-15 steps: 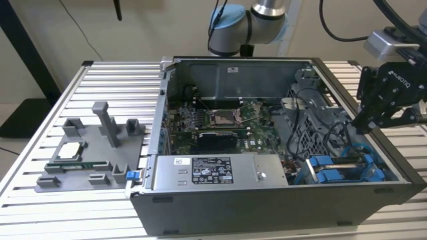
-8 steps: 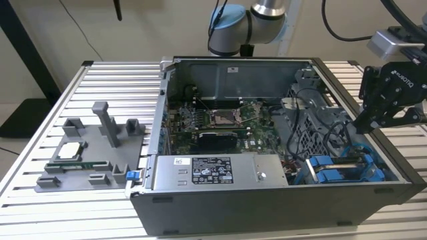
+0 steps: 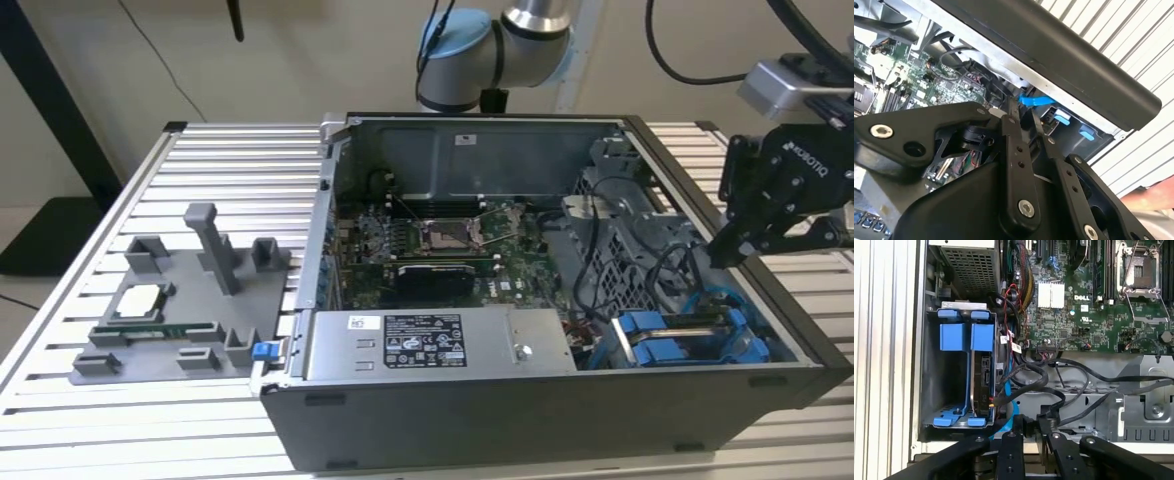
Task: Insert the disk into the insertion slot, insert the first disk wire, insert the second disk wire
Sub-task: 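Insert the second disk wire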
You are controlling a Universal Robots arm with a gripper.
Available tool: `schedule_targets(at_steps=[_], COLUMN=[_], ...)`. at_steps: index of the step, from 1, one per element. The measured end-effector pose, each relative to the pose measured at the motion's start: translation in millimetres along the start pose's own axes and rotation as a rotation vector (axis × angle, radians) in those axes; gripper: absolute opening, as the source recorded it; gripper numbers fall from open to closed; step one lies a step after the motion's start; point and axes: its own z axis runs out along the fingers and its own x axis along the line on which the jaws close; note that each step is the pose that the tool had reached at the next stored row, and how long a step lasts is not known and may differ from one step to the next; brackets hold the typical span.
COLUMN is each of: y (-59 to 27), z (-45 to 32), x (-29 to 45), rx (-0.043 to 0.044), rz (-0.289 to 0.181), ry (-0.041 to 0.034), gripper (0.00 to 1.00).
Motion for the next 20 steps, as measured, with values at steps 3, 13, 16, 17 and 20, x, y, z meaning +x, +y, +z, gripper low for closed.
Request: schedule_targets(at_steps=[3,13,16,17,20], y=[0.0,0.2,0.7,0.8,1.9], z=[0.2,-2.0,-6.5,-8.3,-14.0], x=[0.0,-0.1,-0.4,-0.5,-0.8], rx=[0.0,0.0,0.0,0.0,0.0], rz=[0.001,0.001,0.001,0.001,0.001], ry=[-0.0003,-0.0004,-0.0004,-0.0004,-0.0004], gripper=[0.0,0.0,0.0,0.0,0.0])
